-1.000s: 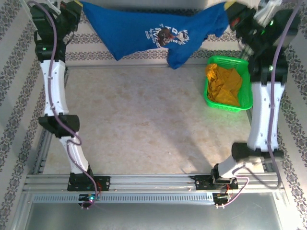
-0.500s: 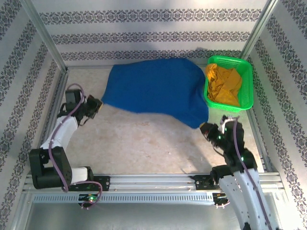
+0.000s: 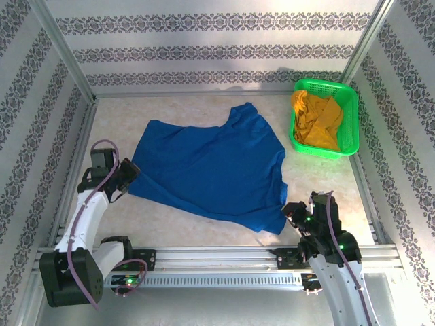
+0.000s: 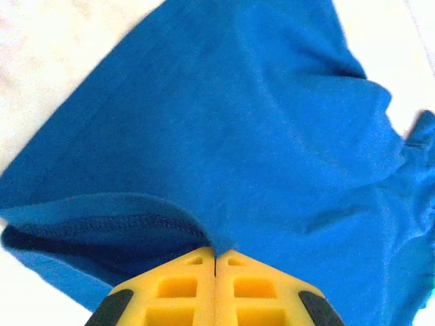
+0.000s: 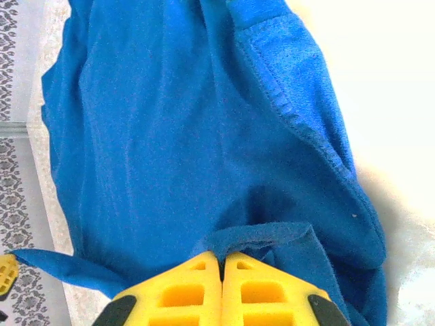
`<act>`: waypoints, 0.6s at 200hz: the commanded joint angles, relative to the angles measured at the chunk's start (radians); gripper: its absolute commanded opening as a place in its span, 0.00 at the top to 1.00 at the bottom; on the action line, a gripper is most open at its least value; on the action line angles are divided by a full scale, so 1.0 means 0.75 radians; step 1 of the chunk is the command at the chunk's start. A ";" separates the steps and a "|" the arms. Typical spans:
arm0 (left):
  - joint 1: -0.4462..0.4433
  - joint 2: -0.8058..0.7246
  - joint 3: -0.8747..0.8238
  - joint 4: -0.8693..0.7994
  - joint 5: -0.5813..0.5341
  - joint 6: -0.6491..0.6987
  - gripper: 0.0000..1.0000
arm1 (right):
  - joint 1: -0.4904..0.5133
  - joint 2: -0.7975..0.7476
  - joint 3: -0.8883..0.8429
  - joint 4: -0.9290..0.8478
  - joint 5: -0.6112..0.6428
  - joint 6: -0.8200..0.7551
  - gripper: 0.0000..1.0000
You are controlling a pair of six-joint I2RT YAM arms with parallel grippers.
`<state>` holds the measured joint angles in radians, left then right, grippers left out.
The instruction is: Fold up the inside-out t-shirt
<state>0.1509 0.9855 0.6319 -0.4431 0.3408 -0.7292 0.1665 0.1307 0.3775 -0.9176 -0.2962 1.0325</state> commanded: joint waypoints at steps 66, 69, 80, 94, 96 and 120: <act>0.005 -0.239 -0.035 -0.234 -0.125 0.019 1.00 | 0.015 -0.016 0.158 -0.209 -0.049 -0.014 1.00; 0.005 -0.240 -0.033 -0.235 -0.124 0.016 1.00 | 0.013 -0.012 0.159 -0.205 -0.049 -0.014 1.00; 0.005 -0.244 -0.024 -0.241 -0.128 0.016 1.00 | 0.014 0.014 0.160 -0.181 -0.056 -0.018 1.00; 0.005 -0.237 -0.008 -0.242 -0.137 0.025 1.00 | 0.014 0.056 0.157 -0.143 -0.069 -0.034 1.00; 0.005 -0.234 -0.005 -0.243 -0.137 0.024 1.00 | 0.014 0.063 0.159 -0.139 -0.069 -0.036 1.00; 0.005 -0.216 0.028 -0.279 -0.133 0.022 1.00 | 0.015 0.137 0.172 -0.096 -0.077 -0.070 1.00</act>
<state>0.1509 0.8181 0.6086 -0.5957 0.2577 -0.7177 0.1665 0.1925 0.4786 -1.0092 -0.3336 1.0153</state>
